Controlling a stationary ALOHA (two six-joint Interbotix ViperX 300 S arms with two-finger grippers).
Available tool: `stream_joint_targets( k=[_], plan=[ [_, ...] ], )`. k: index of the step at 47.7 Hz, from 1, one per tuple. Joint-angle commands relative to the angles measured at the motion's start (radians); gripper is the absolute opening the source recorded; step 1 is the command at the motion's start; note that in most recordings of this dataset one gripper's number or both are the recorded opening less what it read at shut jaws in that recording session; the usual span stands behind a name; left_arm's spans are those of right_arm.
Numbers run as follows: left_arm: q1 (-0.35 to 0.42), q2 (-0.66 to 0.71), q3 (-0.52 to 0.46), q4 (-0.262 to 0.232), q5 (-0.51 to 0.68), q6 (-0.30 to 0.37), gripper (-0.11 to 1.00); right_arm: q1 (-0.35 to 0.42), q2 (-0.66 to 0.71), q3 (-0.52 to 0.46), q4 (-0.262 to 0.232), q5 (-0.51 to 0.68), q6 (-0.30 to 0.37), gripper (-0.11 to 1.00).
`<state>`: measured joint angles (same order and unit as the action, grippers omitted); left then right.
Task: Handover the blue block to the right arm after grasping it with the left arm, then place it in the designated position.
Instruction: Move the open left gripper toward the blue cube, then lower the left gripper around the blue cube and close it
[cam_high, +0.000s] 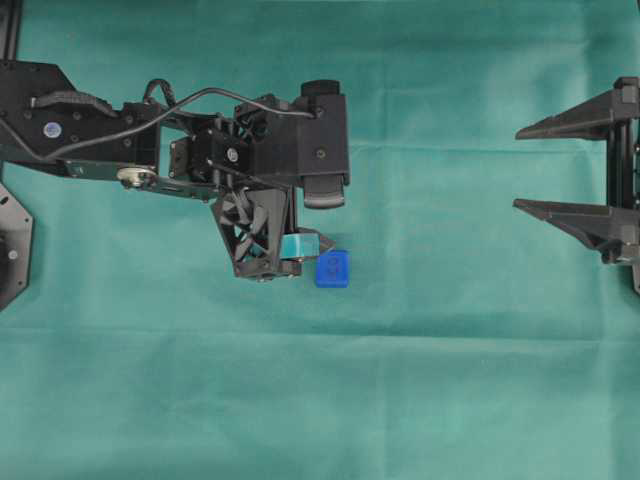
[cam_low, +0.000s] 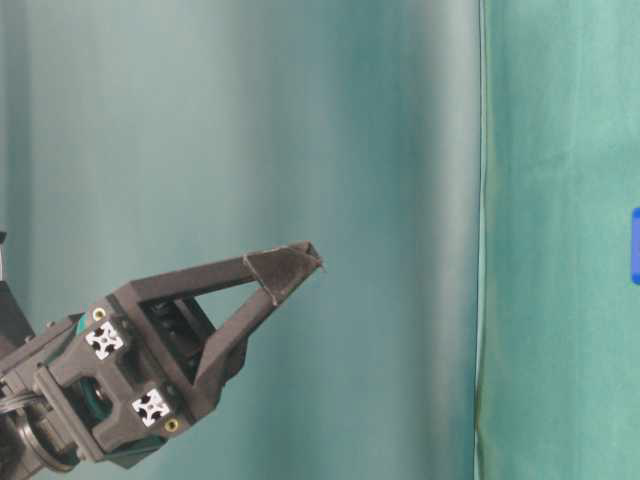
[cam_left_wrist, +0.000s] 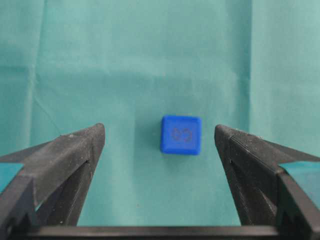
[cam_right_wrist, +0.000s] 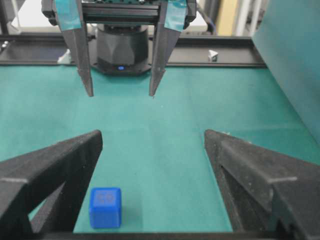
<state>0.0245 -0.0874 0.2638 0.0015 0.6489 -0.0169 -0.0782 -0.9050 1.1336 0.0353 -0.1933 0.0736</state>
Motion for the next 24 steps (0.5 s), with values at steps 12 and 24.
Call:
stream_joint_targets(
  k=[12, 24],
  plan=[
    [0.002, -0.015, -0.011, 0.002, -0.020, 0.002, 1.00, -0.002, 0.006, -0.020, -0.002, -0.005, -0.002, 0.95],
    [0.003, -0.002, 0.021, 0.002, -0.063, 0.002, 1.00, -0.002, 0.008, -0.018, -0.002, -0.006, -0.002, 0.95]
  ],
)
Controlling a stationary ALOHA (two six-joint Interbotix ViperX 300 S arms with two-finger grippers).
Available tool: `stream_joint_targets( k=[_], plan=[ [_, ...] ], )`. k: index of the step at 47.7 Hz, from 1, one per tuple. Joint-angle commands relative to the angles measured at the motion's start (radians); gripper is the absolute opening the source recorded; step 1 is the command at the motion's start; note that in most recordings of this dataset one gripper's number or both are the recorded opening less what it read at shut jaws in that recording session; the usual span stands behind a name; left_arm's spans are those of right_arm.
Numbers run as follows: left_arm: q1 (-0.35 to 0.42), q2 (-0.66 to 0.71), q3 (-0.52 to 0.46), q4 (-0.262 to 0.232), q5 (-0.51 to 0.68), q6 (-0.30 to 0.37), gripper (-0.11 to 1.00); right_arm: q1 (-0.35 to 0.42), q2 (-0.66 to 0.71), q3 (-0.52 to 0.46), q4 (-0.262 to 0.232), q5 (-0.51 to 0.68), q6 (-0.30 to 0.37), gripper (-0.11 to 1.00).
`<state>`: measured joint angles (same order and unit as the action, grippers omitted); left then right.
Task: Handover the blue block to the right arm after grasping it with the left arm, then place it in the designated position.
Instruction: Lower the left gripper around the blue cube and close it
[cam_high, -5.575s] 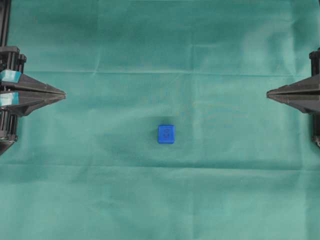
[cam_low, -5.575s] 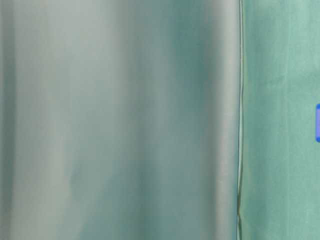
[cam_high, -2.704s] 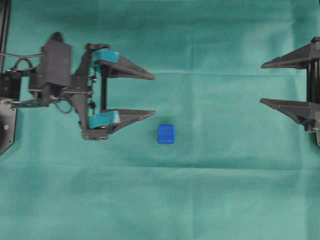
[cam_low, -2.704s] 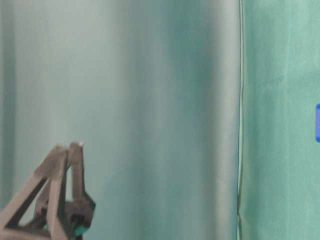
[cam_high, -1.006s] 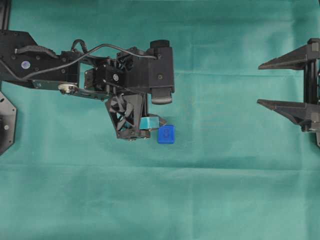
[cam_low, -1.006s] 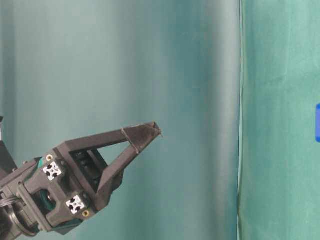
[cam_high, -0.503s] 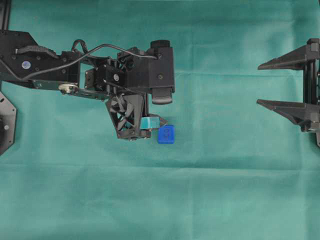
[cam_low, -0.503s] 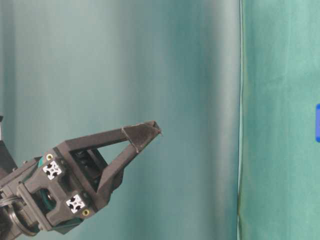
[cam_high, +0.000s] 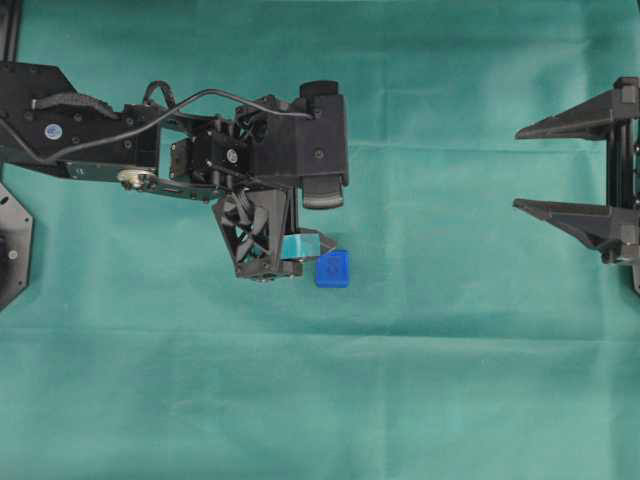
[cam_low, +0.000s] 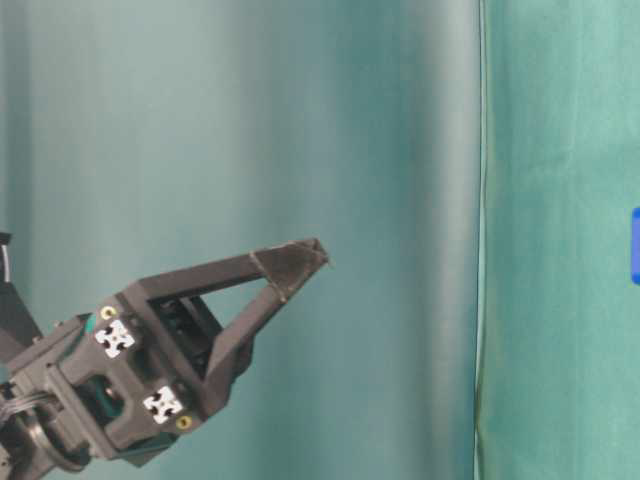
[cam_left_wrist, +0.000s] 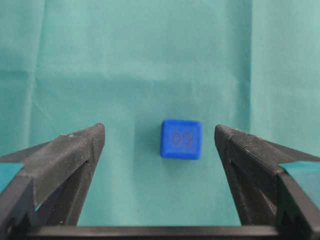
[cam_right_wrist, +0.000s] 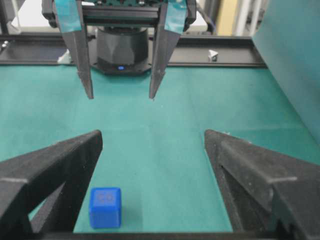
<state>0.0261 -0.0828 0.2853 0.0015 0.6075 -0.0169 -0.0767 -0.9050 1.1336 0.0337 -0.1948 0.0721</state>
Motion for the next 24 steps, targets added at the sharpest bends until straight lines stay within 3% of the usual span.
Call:
stream_joint_targets(
  k=[1, 24],
  plan=[
    [0.000, -0.003, 0.005, 0.002, -0.026, 0.002, 1.00, -0.003, 0.008, -0.017, 0.000, -0.005, 0.000, 0.95],
    [-0.006, 0.095, 0.109, 0.002, -0.213, 0.000, 1.00, -0.003, 0.017, -0.017, 0.000, -0.005, 0.000, 0.95]
  ],
)
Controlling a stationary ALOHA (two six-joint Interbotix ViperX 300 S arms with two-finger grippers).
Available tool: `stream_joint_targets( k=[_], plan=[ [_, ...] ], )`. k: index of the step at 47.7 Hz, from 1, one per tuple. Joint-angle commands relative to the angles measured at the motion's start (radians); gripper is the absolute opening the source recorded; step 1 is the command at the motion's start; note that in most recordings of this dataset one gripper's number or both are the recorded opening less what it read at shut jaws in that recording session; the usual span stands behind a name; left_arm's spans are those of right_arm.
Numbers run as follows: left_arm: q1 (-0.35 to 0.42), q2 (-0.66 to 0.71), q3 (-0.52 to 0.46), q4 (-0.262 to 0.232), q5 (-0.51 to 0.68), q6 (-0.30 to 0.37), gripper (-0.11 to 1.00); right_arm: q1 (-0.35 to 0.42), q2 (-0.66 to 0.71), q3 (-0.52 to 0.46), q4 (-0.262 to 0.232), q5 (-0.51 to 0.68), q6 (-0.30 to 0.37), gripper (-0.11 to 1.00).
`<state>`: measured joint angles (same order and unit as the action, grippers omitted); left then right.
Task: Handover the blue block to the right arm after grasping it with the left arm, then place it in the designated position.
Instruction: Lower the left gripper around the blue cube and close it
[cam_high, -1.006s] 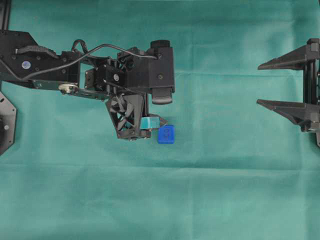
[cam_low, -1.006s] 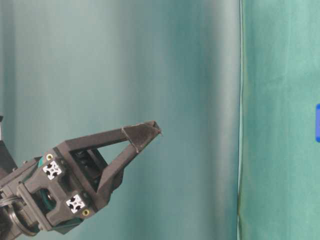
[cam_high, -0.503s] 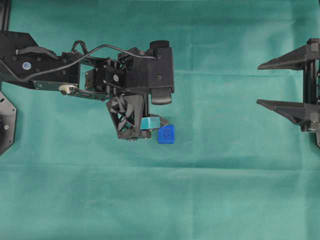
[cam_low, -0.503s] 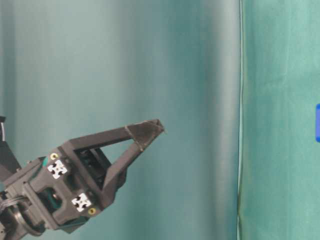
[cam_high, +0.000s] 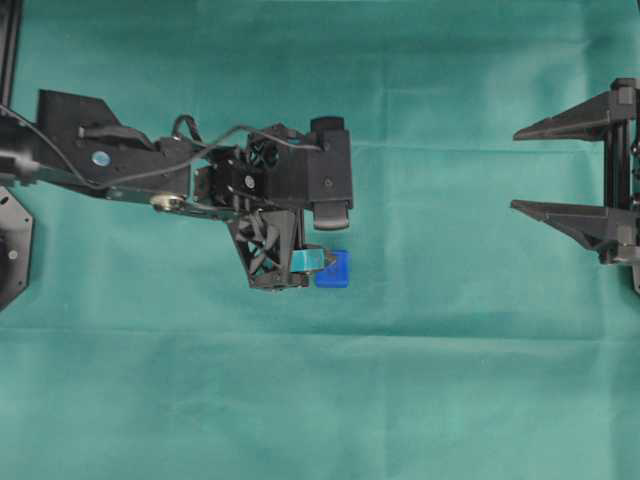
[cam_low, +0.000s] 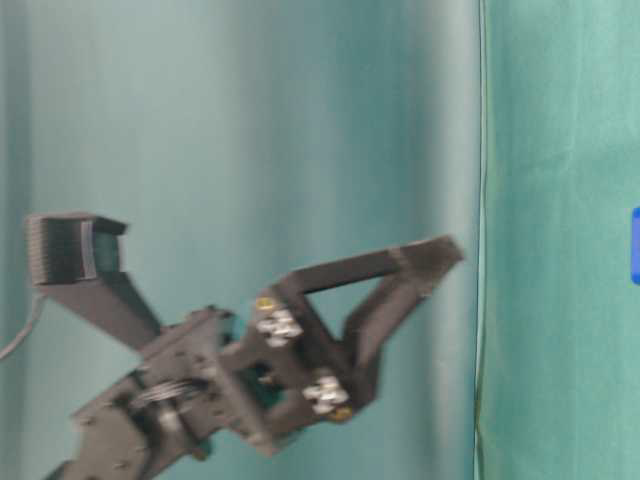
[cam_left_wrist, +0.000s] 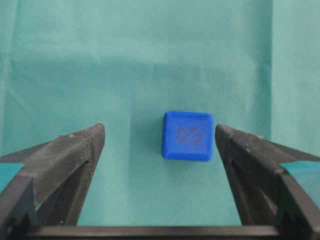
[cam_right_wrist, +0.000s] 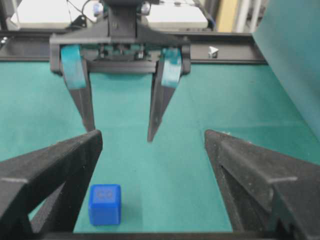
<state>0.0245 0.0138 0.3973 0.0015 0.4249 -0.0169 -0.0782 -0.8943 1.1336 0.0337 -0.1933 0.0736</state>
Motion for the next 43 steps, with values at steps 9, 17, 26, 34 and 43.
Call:
stream_joint_targets(
  k=[9, 17, 26, 34, 43],
  plan=[
    [-0.009, 0.058, 0.011, 0.000, -0.077, 0.000, 1.00, -0.002, 0.012, -0.017, 0.000, -0.005, -0.002, 0.95],
    [-0.018, 0.100, 0.018, 0.000, -0.107, 0.000, 1.00, -0.002, 0.017, -0.014, 0.000, -0.005, -0.002, 0.95],
    [-0.026, 0.130, 0.031, 0.000, -0.158, -0.002, 1.00, -0.002, 0.025, -0.014, 0.000, -0.006, -0.003, 0.95],
    [-0.026, 0.167, 0.035, 0.000, -0.173, -0.002, 1.00, -0.002, 0.028, -0.012, 0.000, -0.006, -0.003, 0.95],
    [-0.026, 0.212, 0.034, 0.000, -0.196, -0.002, 1.00, -0.002, 0.028, -0.012, 0.000, -0.005, -0.003, 0.95]
  ],
)
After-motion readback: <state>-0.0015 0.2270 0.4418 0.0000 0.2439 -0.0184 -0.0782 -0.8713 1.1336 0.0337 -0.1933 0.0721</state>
